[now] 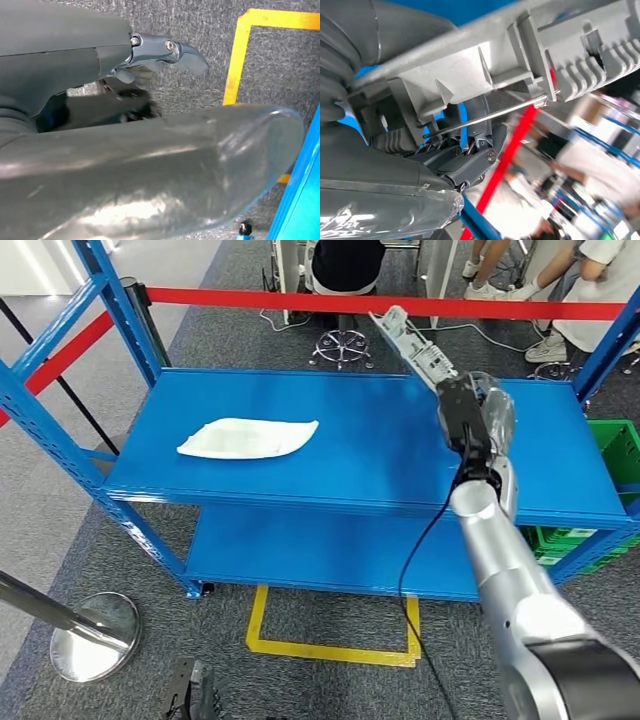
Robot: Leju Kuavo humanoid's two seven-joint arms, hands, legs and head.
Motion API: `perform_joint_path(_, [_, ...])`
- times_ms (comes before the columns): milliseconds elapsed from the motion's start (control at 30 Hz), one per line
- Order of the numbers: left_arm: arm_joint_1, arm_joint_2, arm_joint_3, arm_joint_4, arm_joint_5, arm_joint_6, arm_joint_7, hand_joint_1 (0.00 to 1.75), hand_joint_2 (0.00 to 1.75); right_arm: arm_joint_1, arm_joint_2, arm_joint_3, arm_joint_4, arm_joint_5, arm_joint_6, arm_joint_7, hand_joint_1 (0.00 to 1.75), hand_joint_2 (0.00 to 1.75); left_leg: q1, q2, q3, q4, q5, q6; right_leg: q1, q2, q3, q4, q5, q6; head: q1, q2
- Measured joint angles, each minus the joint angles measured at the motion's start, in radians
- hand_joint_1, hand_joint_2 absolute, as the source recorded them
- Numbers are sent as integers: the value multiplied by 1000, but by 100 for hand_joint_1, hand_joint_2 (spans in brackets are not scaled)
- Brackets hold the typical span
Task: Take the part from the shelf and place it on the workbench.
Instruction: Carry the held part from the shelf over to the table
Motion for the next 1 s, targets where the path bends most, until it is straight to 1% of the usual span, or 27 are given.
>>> perform_joint_path(33, [2, 1, 2, 0, 0, 5, -2, 0, 175, 40, 9, -5, -52, -27, -13, -37, 175, 175, 0, 0, -14, 24, 2, 1, 1, 0, 1, 0, -1, -1, 0, 0])
perform_joint_path(67, [3, 1, 3, 0, -1, 9, -4, 0, 175, 87, 20, -7, -119, -56, -21, -68, 175, 175, 0, 0, -10, 9, 24, 3, 2, 1, 2, 0, -2, -2, -1, 0])
perform_joint_path(100, [4, 2, 4, 0, -2, 12, -5, 0, 175, 138, 30, -7, -195, -85, -25, -90, 175, 175, 0, 0, 10, -39, 59, 5, 2, 1, 4, 0, -3, -1, -1, 0])
perform_joint_path(133, [4, 2, 4, 0, -3, 16, -7, 0, 175, 190, 40, -5, -279, -112, -30, -108, 175, 175, 0, 0, 39, -103, 96, 9, 3, 1, 6, 1, -5, 2, -2, 0])
perform_joint_path(167, [4, 2, 4, 0, -4, 18, -8, 0, 175, 240, 49, -1, -361, -138, -34, -125, 175, 175, -1, 0, 68, -166, 122, 12, 5, 1, 5, 3, -8, 5, -2, 0])
perform_joint_path(200, [5, 3, 4, 0, -6, 20, -10, 0, 175, 287, 56, 5, -440, -160, -40, -144, 175, 175, -1, -1, 87, -209, 134, 15, 7, 1, 3, 5, -10, 10, -1, 0])
perform_joint_path(233, [6, 3, 4, 0, -9, 22, -12, 0, 175, 334, 63, 15, -520, -177, -48, -169, 175, 175, -1, -3, 97, -232, 136, 19, 9, 0, 1, 6, -10, 14, -1, 0])
perform_joint_path(300, [10, 3, 5, 0, -14, 24, -14, 0, 175, 421, 76, 46, -669, -195, -66, -223, 175, 175, -2, -4, 97, -239, 132, 27, 9, -1, 0, 4, -11, 23, -1, 0])
perform_joint_path(333, [12, 2, 5, 0, -17, 24, -15, 0, 175, 462, 80, 69, -743, -195, -78, -245, 175, 175, -1, -5, 98, -241, 132, 33, 7, -1, -2, 8, -18, 29, 0, 0])
perform_joint_path(367, [13, 2, 6, 0, -19, 25, -15, 0, 175, 497, 83, 92, -809, -193, -87, -258, 175, 175, 1, -4, 100, -243, 132, 39, 6, -1, -9, 26, -35, 34, 2, 0])
perform_joint_path(400, [14, 2, 6, 0, -22, 25, -15, 0, 175, 526, 85, 117, -869, -192, -93, -266, 175, 175, 3, -4, 102, -244, 132, 43, 6, -1, -24, 65, -63, 39, 3, 0])
perform_joint_path(433, [14, 2, 7, 0, -23, 26, -15, 0, 175, 550, 85, 140, -923, -191, -97, -269, 175, 175, 3, -4, 104, -244, 131, 47, 5, -2, -47, 124, -100, 43, 5, 0])
perform_joint_path(467, [15, 2, 7, 0, -24, 26, -16, 0, 175, 570, 85, 159, -965, -191, -99, -272, 175, 175, 3, -3, 106, -244, 130, 49, 4, -2, -74, 194, -135, 46, 7, 0])
perform_joint_path(500, [16, 2, 7, 0, -24, 26, -16, 0, 175, 588, 85, 175, -1002, -191, -101, -275, 175, 175, 3, -3, 107, -244, 129, 50, 3, -2, -98, 254, -158, 48, 7, 0])
perform_joint_path(533, [18, 2, 8, 0, -24, 27, -16, 0, 175, 605, 85, 188, -1033, -191, -104, -280, 175, 175, 3, -3, 109, -244, 128, 50, 3, -2, -111, 288, -163, 50, 7, 0])
perform_joint_path(567, [18, 2, 8, 0, -24, 28, -16, 0, 175, 621, 85, 200, -1061, -190, -106, -284, 175, 175, 3, -3, 110, -244, 128, 49, 2, -2, -108, 285, -149, 50, 7, 0])
perform_joint_path(600, [18, 2, 9, 0, -23, 29, -16, 0, 175, 635, 85, 212, -1087, -189, -108, -289, 175, 175, 4, -3, 112, -244, 127, 48, 1, -2, -87, 243, -120, 50, 7, 0])
perform_joint_path(633, [17, 2, 10, 0, -23, 29, -17, 0, 175, 649, 84, 225, -1115, -188, -109, -291, 175, 175, 4, -4, 114, -244, 125, 45, 0, -3, -52, 173, -84, 50, 7, 0])
perform_joint_path(667, [16, 2, 10, 0, -22, 29, -18, 0, 175, 661, 84, 239, -1143, -188, -110, -294, 175, 175, 2, -4, 115, -242, 124, 40, -1, -3, -17, 105, -61, 49, 8, 0])
perform_joint_path(700, [16, 3, 11, 0, -22, 29, -19, 0, 175, 669, 84, 252, -1170, -188, -111, -296, 175, 175, 1, -5, 115, -241, 123, 34, -1, -3, 11, 52, -46, 45, 7, 0])
perform_joint_path(733, [15, 3, 12, 0, -21, 30, -20, 0, 175, 675, 84, 263, -1192, -188, -112, -298, 175, 175, -1, -5, 115, -240, 124, 28, -1, -1, 26, 24, -43, 39, 7, 0])
perform_joint_path(767, [15, 4, 13, 0, -21, 30, -20, 0, 175, 680, 84, 270, -1208, -189, -113, -299, 175, 175, -3, -5, 115, -241, 125, 22, 1, 1, 29, 18, -47, 31, 6, 0])
perform_joint_path(833, [15, 4, 14, 0, -21, 31, -21, 0, 175, 690, 84, 278, -1232, -190, -116, -299, 175, 175, -1, -4, 117, -244, 126, 11, 2, 3, 29, 16, -44, 15, 3, 0])
perform_joint_path(867, [14, 4, 15, 0, -21, 31, -21, 0, 175, 694, 84, 281, -1242, -189, -117, -300, 175, 175, -1, -2, 114, -237, 118, 6, 1, 3, 29, 14, -42, 8, 2, 0])
perform_joint_path(900, [13, 4, 15, 0, -21, 31, -22, 0, 175, 696, 84, 285, -1251, -188, -118, -300, 175, 175, 0, -1, 102, -211, 99, 2, -1, 2, 30, 12, -40, 1, 1, 0])
perform_joint_path(933, [13, 4, 15, 0, -21, 31, -22, 0, 175, 698, 84, 289, -1258, -187, -118, -301, 175, 175, -1, 0, 80, -161, 70, 0, -2, 2, 30, 11, -38, -4, -1, 0])
perform_joint_path(1000, [13, 4, 17, 0, -20, 32, -22, 0, 175, 705, 83, 294, -1266, -187, -119, -302, 175, 175, -1, 0, 19, -29, 7, -2, 0, 0, 29, 11, -38, -10, -4, 0])
